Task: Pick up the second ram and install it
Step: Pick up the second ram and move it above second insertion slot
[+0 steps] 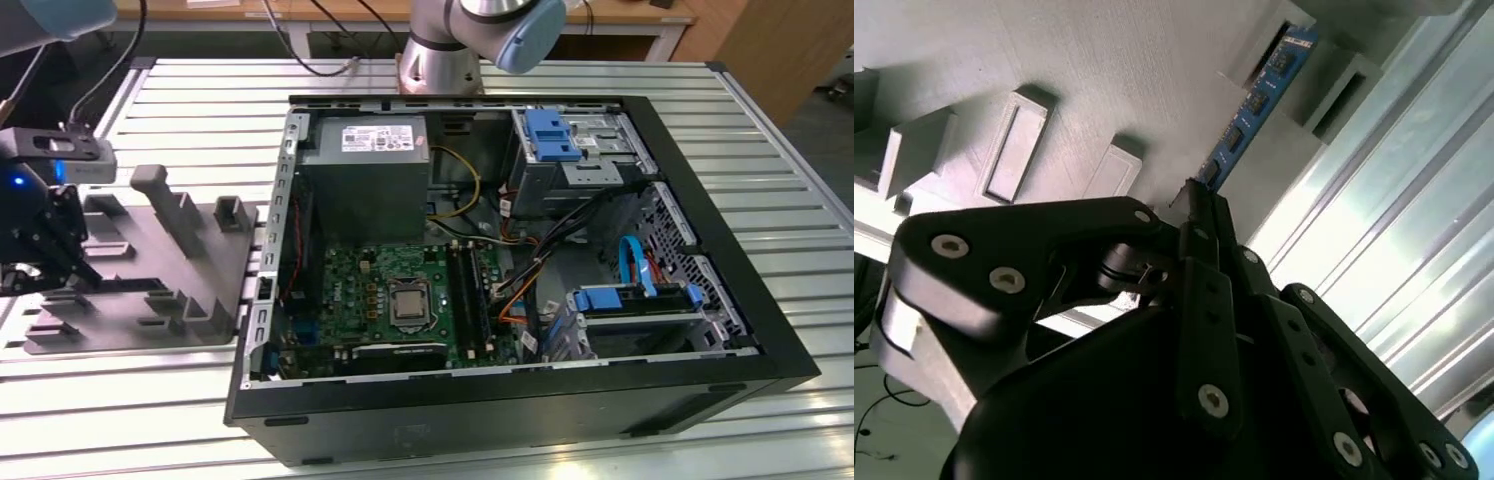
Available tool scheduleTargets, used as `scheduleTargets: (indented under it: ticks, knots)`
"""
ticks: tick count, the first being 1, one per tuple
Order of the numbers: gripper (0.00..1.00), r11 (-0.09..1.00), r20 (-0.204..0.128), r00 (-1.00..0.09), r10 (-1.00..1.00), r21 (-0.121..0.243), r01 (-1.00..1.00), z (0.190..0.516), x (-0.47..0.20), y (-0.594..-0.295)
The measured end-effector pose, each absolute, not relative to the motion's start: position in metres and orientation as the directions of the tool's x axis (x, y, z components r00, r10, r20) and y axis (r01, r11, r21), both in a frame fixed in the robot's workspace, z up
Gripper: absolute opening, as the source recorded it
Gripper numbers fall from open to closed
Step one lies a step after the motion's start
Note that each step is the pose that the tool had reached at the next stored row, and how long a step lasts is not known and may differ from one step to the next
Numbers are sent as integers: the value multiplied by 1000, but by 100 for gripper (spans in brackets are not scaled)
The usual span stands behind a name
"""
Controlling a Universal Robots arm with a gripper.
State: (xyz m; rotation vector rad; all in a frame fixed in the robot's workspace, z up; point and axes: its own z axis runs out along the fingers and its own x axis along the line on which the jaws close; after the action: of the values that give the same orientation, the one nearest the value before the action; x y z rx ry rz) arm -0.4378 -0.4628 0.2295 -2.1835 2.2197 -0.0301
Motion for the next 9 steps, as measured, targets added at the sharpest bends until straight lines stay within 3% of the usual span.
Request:
scheduleTargets:
  ticks: [9]
  knots:
    - [13, 16, -6, -16, -1000, -35, -999, 264, -438, -462]
